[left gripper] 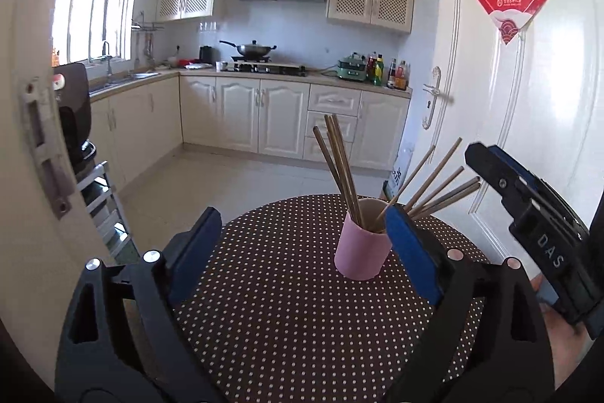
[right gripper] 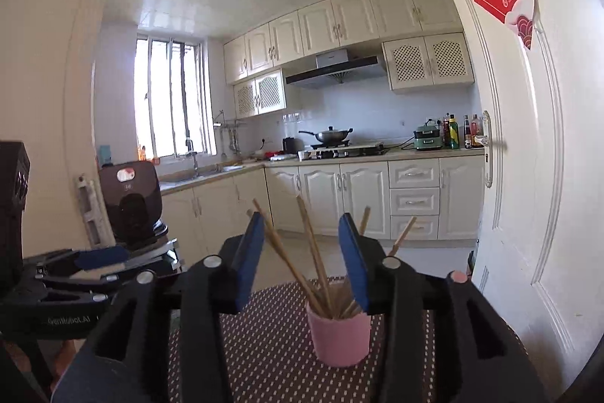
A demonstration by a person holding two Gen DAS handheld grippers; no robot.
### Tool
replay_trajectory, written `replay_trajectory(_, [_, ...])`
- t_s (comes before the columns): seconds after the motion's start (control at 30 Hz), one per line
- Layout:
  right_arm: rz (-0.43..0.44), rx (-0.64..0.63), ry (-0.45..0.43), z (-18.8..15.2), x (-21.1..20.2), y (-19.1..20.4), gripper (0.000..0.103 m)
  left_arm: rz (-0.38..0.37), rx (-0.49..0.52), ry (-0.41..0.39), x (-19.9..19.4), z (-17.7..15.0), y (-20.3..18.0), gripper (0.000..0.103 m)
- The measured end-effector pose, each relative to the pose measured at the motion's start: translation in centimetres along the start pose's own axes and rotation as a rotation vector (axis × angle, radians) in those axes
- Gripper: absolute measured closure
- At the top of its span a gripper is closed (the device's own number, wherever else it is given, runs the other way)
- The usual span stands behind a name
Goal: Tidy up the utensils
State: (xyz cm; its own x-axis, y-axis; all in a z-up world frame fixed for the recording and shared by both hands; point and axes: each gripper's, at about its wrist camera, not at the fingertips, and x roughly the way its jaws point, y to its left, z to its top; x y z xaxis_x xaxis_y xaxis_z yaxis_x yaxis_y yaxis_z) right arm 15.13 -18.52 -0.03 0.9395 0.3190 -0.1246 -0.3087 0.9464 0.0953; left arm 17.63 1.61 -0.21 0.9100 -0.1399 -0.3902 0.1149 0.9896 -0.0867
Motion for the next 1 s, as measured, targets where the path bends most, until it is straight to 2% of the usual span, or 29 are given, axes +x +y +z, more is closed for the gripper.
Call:
replay_trajectory(0.2, [0.009,0.026,0.056,-0.2,-2.7,0.7,0.040,0.035,0.014,-0.073,-4.3,-0.9,-0.2,0.013])
replay_trajectory(0.4, [-0.021,-0.005,0.043,-0.3,-6.4,2.4,0.023,0.051,0.057,-0.124,-8.0,-1.7,-1.2,0.011])
replay_trajectory(0.67, [-0.045,-0.067,0.006,-0.8,-9.9,4.4,0.017,0.064,0.057,-0.172,-11.7,-2.8,-1.9,0.010])
replay_trajectory(1.0, [-0.087,-0.104,-0.027,-1.3,-12.4,5.2,0.015,0.063,0.053,-0.175,-13.6,-3.7,-2.5,0.010])
